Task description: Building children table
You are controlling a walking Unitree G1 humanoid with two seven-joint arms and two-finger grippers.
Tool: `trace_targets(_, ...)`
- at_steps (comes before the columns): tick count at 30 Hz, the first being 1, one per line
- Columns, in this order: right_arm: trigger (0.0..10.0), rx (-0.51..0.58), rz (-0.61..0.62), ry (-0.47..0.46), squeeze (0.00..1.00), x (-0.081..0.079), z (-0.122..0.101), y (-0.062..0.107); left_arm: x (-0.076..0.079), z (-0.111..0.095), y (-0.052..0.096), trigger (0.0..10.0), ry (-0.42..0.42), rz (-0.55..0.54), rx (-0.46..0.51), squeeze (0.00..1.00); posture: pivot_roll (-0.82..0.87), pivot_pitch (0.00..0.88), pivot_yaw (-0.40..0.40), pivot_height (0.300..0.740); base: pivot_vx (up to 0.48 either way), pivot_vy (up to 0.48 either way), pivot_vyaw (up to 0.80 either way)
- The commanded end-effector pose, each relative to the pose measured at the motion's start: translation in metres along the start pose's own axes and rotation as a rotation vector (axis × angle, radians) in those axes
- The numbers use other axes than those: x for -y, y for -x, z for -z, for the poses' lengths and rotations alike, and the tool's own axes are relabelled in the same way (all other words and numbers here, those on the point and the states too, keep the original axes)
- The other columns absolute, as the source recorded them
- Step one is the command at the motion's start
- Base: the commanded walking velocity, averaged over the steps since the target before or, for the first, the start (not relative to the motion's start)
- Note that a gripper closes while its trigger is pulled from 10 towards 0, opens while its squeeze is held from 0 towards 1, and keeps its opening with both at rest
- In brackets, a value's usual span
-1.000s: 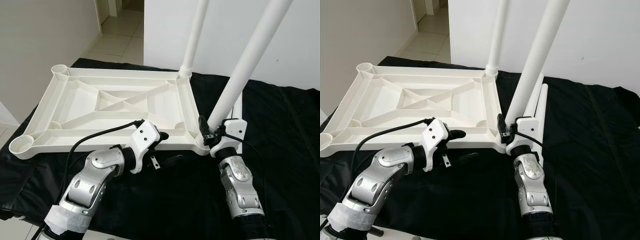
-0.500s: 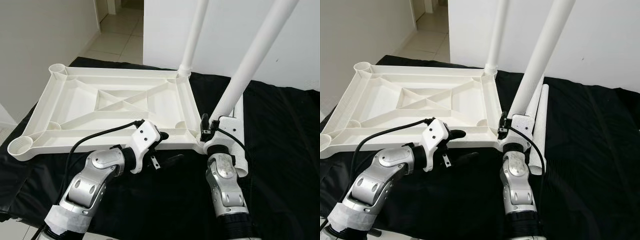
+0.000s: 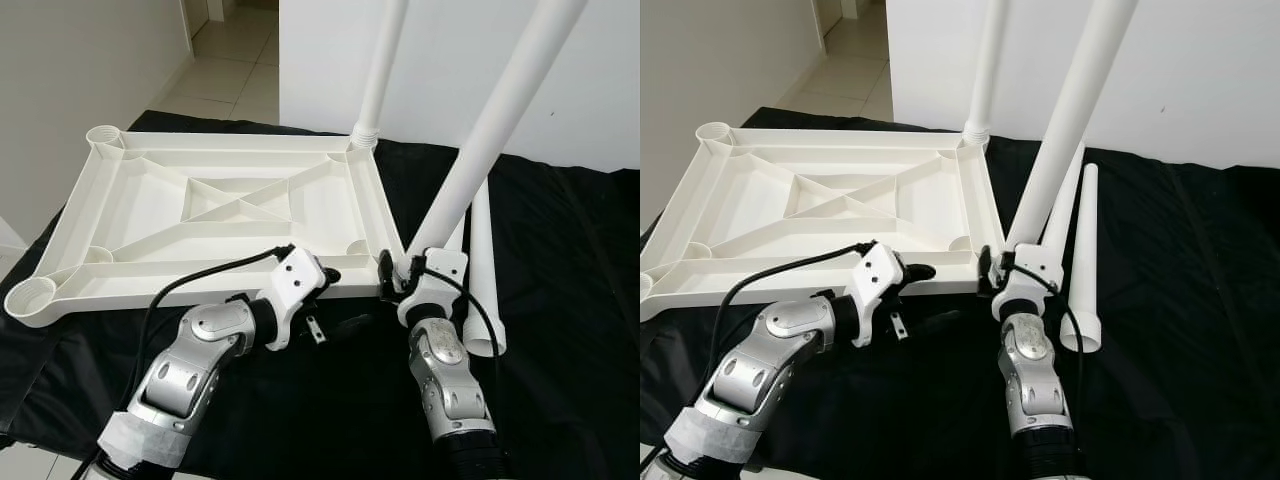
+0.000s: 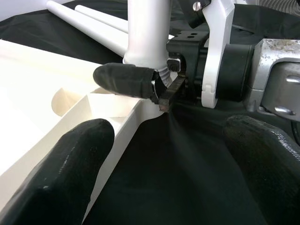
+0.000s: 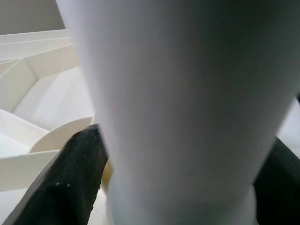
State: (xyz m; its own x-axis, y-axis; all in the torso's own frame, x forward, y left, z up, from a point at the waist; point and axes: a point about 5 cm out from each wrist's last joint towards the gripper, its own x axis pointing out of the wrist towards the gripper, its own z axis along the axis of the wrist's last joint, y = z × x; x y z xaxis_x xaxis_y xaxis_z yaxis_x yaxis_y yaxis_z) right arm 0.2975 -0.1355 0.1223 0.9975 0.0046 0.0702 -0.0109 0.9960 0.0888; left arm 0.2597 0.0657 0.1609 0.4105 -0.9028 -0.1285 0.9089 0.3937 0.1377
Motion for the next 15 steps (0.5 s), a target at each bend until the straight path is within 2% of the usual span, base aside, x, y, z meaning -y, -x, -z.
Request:
trace_targets(1,10.0,0.017,-0.022,0.041,1.0,0.016,-0.004,-0.002,-0.001,0.002,-0.002,10.0,-0.001,-0.055,0.0,0.0,-0.03,0.02,-0.024,0.74,0.0,0.0,0.0)
trace_targets(5,10.0,0.014,-0.041,0.105,1.0,0.024,-0.005,-0.004,0.0,0.002,-0.003,10.0,-0.002,-0.055,0.001,0.0,-0.04,0.019,-0.023,0.74,0.0,0.0,0.0)
trace_targets(7,10.0,0.026,-0.104,0.097,1.0,0.028,-0.01,-0.006,-0.001,0.003,-0.004,10.0,-0.002,-0.053,0.0,0.0,-0.04,0.019,-0.018,0.74,0.0,0.0,0.0)
trace_targets(8,10.0,0.033,-0.128,0.096,0.84,0.029,-0.013,-0.007,-0.001,0.003,-0.004,10.0,-0.002,-0.052,0.0,0.0,-0.04,0.019,-0.017,0.74,0.0,0.0,0.0)
trace_targets(9,10.0,0.033,-0.128,0.096,0.84,0.029,-0.013,-0.007,-0.001,0.003,-0.004,10.0,-0.002,-0.052,0.0,0.0,-0.04,0.019,-0.017,0.74,0.0,0.0,0.0)
trace_targets(10,10.0,0.024,-0.171,0.139,0.0,0.033,-0.015,-0.009,0.0,0.003,-0.005,10.0,-0.004,-0.051,-0.001,0.0,-0.04,0.019,-0.014,0.74,0.0,0.0,0.0)
trace_targets(15,10.0,0.018,-0.292,0.176,0.0,0.035,-0.018,-0.013,0.002,0.007,-0.011,10.0,0.008,-0.087,-0.013,0.0,-0.04,0.023,-0.011,0.74,0.0,0.0,0.0)
